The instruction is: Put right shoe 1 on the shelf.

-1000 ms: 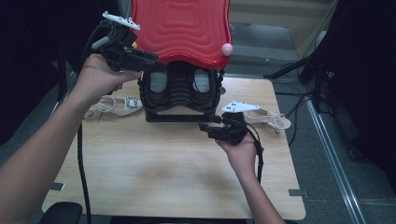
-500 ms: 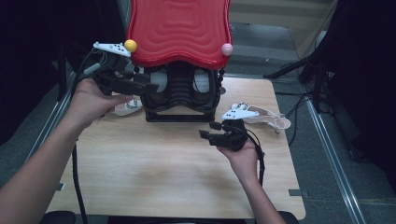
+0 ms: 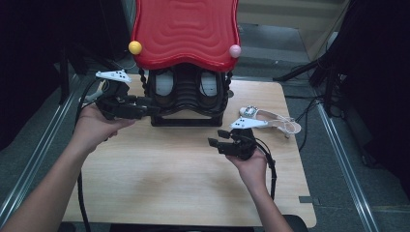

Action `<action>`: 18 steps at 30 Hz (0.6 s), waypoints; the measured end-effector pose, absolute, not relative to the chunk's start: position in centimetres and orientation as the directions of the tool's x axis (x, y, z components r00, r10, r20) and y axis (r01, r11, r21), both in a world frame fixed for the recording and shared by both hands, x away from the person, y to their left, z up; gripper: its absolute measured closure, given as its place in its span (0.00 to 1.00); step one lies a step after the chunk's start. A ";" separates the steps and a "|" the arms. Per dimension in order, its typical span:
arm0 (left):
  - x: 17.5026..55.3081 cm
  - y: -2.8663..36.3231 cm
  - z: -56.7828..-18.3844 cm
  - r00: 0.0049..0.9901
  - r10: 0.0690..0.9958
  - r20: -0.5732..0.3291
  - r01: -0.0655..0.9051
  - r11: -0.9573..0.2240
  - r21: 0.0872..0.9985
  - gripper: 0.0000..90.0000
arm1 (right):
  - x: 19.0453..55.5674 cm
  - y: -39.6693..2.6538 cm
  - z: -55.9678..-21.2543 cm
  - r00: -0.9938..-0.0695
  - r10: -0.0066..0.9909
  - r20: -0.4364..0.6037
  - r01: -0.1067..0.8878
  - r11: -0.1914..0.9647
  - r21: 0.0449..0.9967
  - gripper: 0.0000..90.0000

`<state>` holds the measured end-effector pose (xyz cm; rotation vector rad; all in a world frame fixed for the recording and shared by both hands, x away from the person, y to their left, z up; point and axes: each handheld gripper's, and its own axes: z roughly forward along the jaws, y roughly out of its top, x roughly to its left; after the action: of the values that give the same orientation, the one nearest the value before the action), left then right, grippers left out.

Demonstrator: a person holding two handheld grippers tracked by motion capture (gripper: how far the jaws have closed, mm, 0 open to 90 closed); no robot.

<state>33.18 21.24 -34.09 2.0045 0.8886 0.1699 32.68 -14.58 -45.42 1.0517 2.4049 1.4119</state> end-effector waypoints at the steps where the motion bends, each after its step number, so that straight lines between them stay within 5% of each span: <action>1: 33.1 21.2 -34.4 0.735 0.644 -0.212 0.518 -0.331 0.788 0.58 | 32.7 -14.6 -45.5 -0.740 0.642 0.201 0.488 0.307 0.817 0.54; 18: 33.4 22.2 -41.1 0.724 0.642 -0.251 0.548 -0.314 0.775 0.79 | 32.4 -15.5 -47.5 -0.721 0.658 0.216 0.522 0.311 0.794 0.54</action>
<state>33.36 22.19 -41.12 1.9950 0.9069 0.1277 32.41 -15.51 -47.52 1.0983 2.4198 1.3774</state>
